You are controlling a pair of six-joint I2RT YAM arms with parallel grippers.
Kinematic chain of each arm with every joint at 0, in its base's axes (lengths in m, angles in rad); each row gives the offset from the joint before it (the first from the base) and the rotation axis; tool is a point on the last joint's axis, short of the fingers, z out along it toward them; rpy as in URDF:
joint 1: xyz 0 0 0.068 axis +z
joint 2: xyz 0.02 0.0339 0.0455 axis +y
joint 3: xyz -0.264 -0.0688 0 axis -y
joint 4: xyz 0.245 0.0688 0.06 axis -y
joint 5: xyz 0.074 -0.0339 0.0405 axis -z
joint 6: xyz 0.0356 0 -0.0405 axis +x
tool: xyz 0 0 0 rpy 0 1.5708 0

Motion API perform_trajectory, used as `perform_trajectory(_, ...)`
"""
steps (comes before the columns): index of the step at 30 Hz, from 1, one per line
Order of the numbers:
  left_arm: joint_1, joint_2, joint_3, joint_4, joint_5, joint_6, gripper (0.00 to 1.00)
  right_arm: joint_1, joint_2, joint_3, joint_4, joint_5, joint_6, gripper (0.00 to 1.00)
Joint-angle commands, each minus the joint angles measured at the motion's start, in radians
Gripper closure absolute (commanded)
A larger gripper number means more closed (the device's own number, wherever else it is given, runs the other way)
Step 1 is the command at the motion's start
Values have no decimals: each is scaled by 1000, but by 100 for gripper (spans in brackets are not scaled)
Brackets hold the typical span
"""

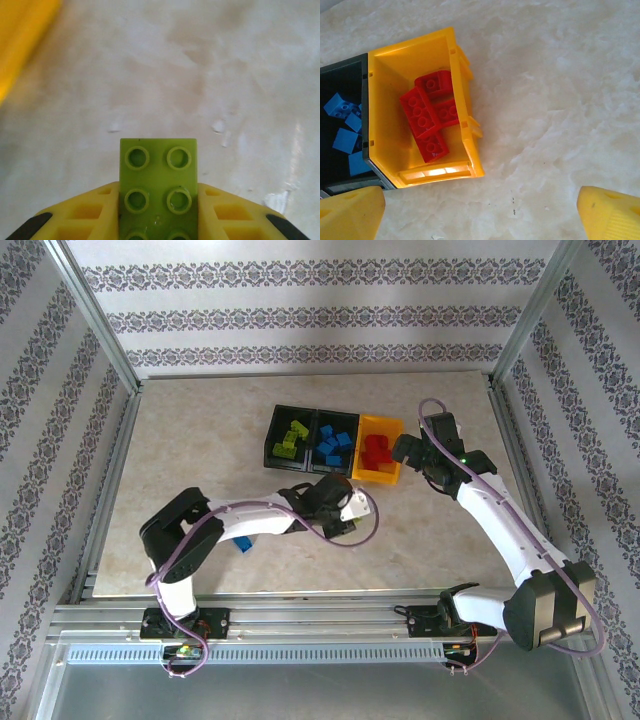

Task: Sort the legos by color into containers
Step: Pick up the lego from the middle-left of the table, then place the lego in the container.

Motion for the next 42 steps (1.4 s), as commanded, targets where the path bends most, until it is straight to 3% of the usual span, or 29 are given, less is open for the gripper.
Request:
perform_trajectory(1,56,-74,-26,68,-84,-116,72,-12,-25,-16,4,-6,21,2)
perform_trajectory(11,254,-157,21,1,-222,-376,72,-1,-18,-21,29,-31,27,2)
perform_trajectory(16,332,-103,121,-72,-297,-460,72,29,2,-6,32,-19,23,2)
perform_trajectory(22,416,3,257,-154,-311,-556,71,66,20,10,29,5,16,2)
perform_trajectory(31,460,153,425,-238,-281,-633,70,86,29,19,27,16,16,1)
perform_trajectory(42,466,232,487,-239,-246,-660,65,97,35,22,26,21,16,2)
